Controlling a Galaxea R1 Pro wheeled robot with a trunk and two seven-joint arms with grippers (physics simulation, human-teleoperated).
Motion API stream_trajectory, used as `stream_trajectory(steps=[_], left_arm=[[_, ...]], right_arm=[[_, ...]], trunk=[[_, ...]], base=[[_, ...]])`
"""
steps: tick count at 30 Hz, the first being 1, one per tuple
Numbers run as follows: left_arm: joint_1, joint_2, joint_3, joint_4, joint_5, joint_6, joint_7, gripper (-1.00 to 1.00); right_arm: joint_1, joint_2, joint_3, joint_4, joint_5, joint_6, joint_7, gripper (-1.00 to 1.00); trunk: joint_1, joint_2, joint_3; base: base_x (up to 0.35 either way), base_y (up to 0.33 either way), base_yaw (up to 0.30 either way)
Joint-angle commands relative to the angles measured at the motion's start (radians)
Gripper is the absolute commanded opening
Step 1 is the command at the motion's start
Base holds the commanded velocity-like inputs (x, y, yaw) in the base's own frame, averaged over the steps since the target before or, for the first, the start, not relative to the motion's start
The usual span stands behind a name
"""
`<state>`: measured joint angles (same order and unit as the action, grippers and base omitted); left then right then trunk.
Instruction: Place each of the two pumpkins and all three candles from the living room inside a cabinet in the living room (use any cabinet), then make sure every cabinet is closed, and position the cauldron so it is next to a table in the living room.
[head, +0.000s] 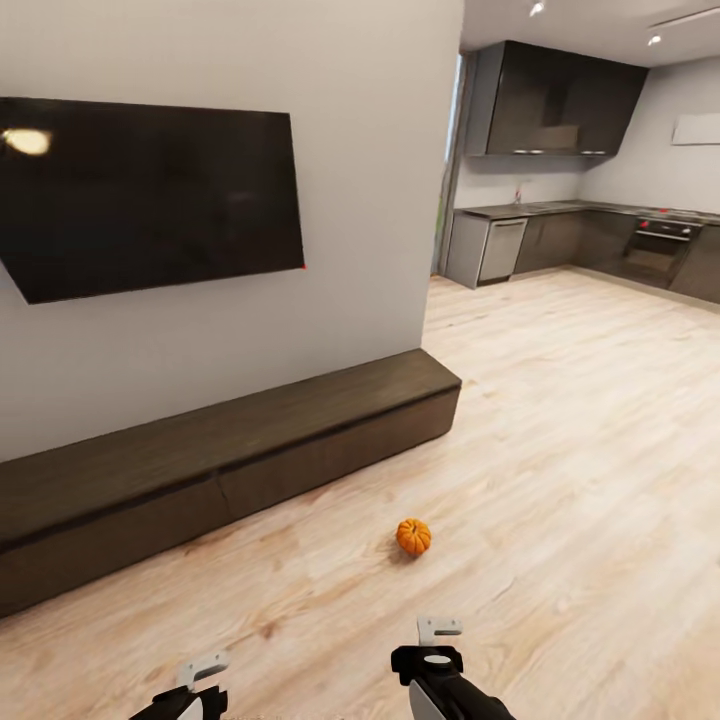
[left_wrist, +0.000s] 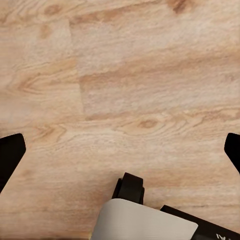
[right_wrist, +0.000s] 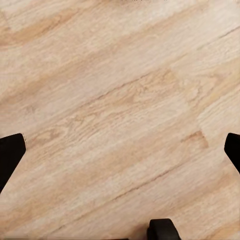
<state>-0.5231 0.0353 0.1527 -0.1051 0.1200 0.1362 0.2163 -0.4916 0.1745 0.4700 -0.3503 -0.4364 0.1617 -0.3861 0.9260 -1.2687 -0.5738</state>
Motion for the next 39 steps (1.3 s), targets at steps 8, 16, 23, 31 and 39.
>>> stream_trajectory(steps=[8, 16, 23, 31, 39], left_arm=[[0.0, 0.0, -0.002, -0.002, 0.01, 0.004, 0.003, 1.0], [0.0, 0.0, -0.002, -0.002, 0.01, 0.003, 0.003, 1.0], [0.0, 0.0, -0.002, -0.002, 0.01, 0.005, 0.003, 1.0], [0.0, 0.0, -0.001, -0.002, 0.01, 0.005, 0.003, 1.0], [0.0, 0.0, -0.002, -0.002, 0.01, 0.003, 0.003, 1.0]], right_arm=[[-0.001, 0.0, 0.007, -0.001, -0.001, 0.004, -0.007, 1.0], [-0.001, 0.0, 0.008, -0.001, 0.0, 0.002, -0.007, 1.0], [-0.001, 0.0, 0.009, -0.001, 0.001, 0.0, -0.007, 1.0], [-0.001, 0.0, 0.007, -0.001, 0.001, 0.001, -0.033, 1.0], [-0.001, 0.0, -0.028, -0.001, 0.001, 0.0, -0.093, 1.0]], trunk=[[0.0, -0.001, -0.005], [0.0, -0.001, -0.01], [0.0, -0.001, -0.013], [0.0, -0.001, -0.018], [0.0, -0.001, -0.023]], base=[[0.008, 0.0, 0.265], [0.183, -0.077, 0.265], [0.165, -0.004, 0.265], [0.005, 0.0, 0.265], [0.005, 0.0, 0.254]])
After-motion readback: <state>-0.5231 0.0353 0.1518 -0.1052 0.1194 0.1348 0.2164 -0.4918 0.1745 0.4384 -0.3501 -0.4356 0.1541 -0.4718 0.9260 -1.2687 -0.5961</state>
